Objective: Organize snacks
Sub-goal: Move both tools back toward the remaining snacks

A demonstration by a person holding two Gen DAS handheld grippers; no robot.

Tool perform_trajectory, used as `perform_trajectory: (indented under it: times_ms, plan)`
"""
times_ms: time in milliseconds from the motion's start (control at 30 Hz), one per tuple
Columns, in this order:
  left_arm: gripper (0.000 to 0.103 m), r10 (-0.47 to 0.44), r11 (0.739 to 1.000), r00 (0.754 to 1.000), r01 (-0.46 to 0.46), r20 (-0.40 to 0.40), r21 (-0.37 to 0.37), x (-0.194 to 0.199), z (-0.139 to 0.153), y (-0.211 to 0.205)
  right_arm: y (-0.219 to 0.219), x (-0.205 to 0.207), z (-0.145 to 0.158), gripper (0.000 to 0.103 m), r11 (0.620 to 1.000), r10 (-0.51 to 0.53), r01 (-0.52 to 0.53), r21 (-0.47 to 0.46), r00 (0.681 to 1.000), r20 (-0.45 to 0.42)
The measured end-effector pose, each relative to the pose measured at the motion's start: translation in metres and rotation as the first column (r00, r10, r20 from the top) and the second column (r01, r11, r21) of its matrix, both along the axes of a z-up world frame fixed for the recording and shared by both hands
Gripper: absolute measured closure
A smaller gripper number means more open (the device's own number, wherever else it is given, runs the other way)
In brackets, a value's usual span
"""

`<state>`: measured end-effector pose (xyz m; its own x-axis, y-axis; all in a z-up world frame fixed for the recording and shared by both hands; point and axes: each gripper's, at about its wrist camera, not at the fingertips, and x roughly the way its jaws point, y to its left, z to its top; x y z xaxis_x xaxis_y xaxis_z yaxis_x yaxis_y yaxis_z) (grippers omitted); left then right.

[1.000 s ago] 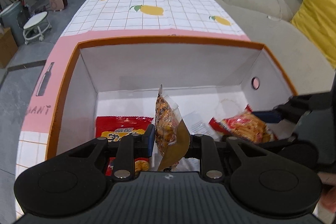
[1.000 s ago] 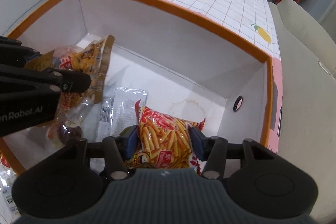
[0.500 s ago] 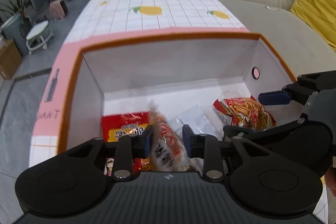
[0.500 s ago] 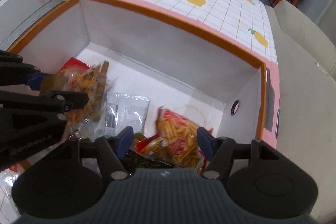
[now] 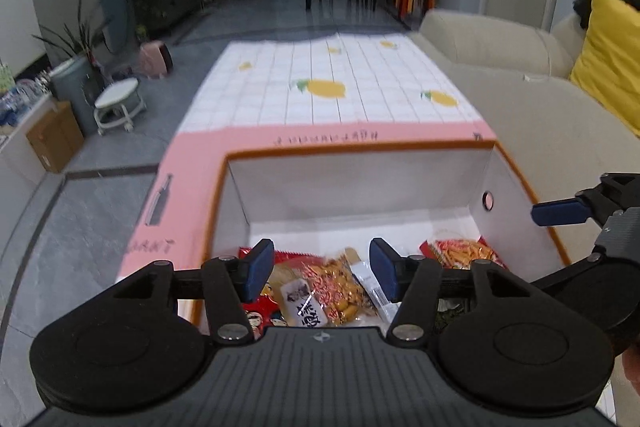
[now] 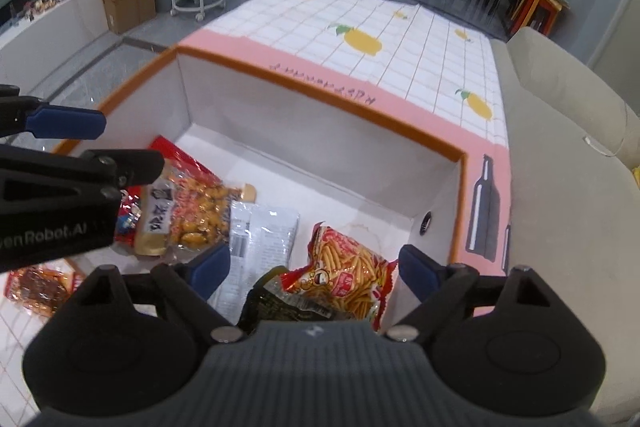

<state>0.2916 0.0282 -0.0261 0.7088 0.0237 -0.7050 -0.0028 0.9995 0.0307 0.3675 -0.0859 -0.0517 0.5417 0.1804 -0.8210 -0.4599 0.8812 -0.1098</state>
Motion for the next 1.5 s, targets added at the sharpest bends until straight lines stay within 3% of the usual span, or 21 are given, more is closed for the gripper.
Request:
perform_trajectory:
  times_ms: [33,367,467,567,633,833,1033,1167,1333,1500]
  plan:
    - [0.038,0.002,1.0,1.0,-0.002,0.016,-0.002,-0.005,0.004,0.0,-0.001,-0.004,0.004,0.006,1.0,0.001,-0.001,0.009,1.0,0.009]
    - [0.037,-0.012,0.999,0.979,0.003,0.205,0.042,-0.068,0.043,-0.006,-0.015,-0.052,0.038,0.004,0.995,-0.045,0.038,0.09,0.996,0.075]
    - [0.026,-0.028,0.997,0.974,0.009,0.227,0.082,-0.089,0.046,-0.006,-0.021,-0.073,0.045,0.004,0.989,-0.062,0.049,0.137,0.993,0.096]
    - [0.02,-0.016,0.999,0.971,0.003,0.239,0.051,-0.111,0.045,-0.001,-0.032,-0.096,0.052,0.004,0.975,-0.096,0.072,0.209,0.99,0.105]
    - [0.017,-0.001,1.0,0.971,-0.005,0.239,0.024,-0.125,0.041,0.003,-0.037,-0.112,0.053,0.004,0.972,-0.135,0.108,0.209,0.984,0.12]
    - [0.013,0.001,1.0,0.979,-0.001,0.205,-0.001,-0.158,0.023,0.009,-0.048,-0.165,0.04,0.004,0.968,-0.22,0.194,0.158,0.96,0.173]
    - [0.013,0.037,0.999,0.992,-0.032,0.12,-0.044,-0.175,0.001,0.014,-0.059,-0.212,0.017,0.004,0.947,-0.277,0.25,0.204,0.954,0.116]
    - [0.013,0.074,0.993,0.995,-0.067,0.063,-0.098,-0.179,-0.016,0.009,-0.06,-0.237,-0.002,0.004,0.946,-0.296,0.271,0.177,0.947,0.129]
    - [0.017,0.055,0.996,0.998,-0.054,0.008,-0.067,-0.185,-0.038,0.0,-0.063,-0.256,-0.019,0.004,0.938,-0.315,0.29,0.189,0.941,0.123]
    - [0.022,0.102,0.979,0.991,-0.116,-0.089,-0.169,-0.182,-0.063,0.005,-0.059,-0.262,-0.038,0.004,0.941,-0.295,0.274,0.198,0.952,0.085]
